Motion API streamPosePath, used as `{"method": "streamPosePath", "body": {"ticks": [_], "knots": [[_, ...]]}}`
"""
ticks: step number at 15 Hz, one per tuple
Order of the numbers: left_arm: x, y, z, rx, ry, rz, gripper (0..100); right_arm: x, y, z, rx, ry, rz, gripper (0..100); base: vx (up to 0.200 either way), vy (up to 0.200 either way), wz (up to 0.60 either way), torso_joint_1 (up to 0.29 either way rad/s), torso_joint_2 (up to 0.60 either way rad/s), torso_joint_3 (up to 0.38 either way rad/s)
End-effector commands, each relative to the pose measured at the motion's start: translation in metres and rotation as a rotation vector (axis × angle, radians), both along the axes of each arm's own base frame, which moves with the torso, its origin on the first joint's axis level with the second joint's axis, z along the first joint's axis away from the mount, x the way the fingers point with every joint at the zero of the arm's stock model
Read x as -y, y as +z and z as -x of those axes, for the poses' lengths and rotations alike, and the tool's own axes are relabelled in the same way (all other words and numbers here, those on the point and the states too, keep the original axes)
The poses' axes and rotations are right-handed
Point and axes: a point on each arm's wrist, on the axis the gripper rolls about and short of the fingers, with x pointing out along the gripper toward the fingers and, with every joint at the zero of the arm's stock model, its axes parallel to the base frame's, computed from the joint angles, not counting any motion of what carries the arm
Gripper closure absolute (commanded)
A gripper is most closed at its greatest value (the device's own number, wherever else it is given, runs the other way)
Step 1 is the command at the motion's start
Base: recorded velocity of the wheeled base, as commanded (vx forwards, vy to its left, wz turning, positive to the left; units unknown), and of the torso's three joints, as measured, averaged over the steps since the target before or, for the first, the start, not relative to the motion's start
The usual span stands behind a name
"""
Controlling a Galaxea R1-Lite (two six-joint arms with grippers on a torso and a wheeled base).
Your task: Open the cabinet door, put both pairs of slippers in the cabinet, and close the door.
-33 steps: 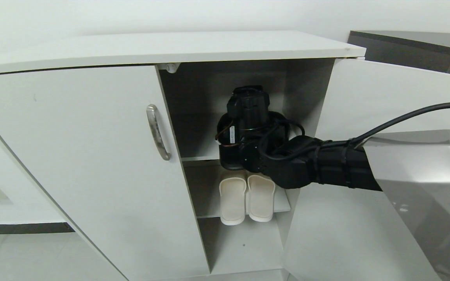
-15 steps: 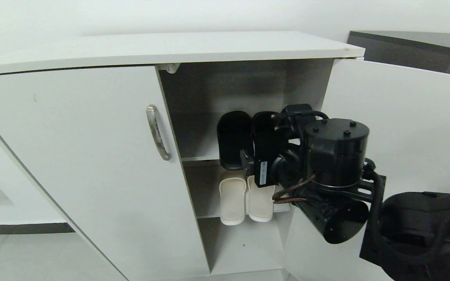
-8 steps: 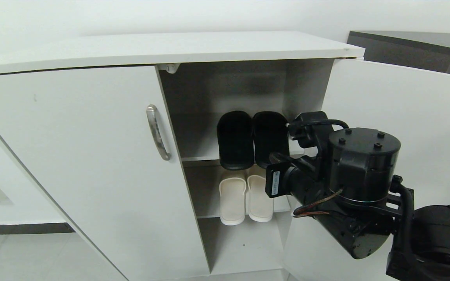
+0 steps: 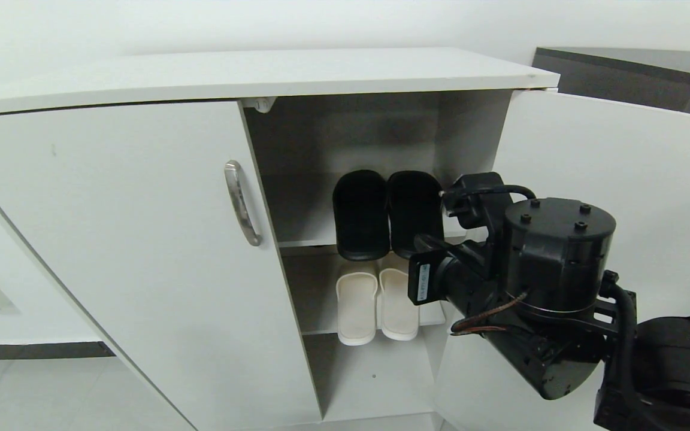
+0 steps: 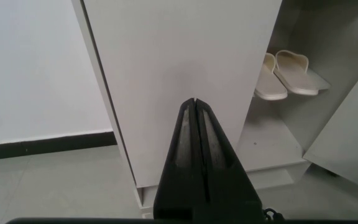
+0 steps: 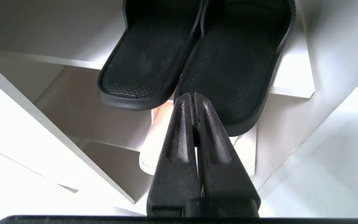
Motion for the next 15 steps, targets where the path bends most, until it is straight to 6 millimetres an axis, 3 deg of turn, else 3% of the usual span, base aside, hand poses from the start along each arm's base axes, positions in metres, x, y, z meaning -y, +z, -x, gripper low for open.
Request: {"method": "streamPosePath", "body": {"ticks": [1, 2, 15], "knots": [[0.0, 0.0, 0.0, 0.0, 0.0, 0.001, 100, -0.0006, -0.0026, -0.0003, -0.006, 0.001, 0.005, 100, 0.0, 0.0, 0.0, 0.0, 0.0, 0.0], [0.0, 0.0, 0.0, 0.0, 0.0, 0.0, 100, -0.0006, -0.0039, -0.0003, -0.008, 0.003, 0.009, 100, 0.0, 0.0, 0.0, 0.0, 0.0, 0.0], [0.0, 0.0, 0.0, 0.0, 0.0, 0.001, 100, 0.0005, -0.0094, 0.0005, -0.021, 0.004, 0.023, 100, -0.2, 0.0, 0.0, 0.002, 0.0, 0.003]]}}
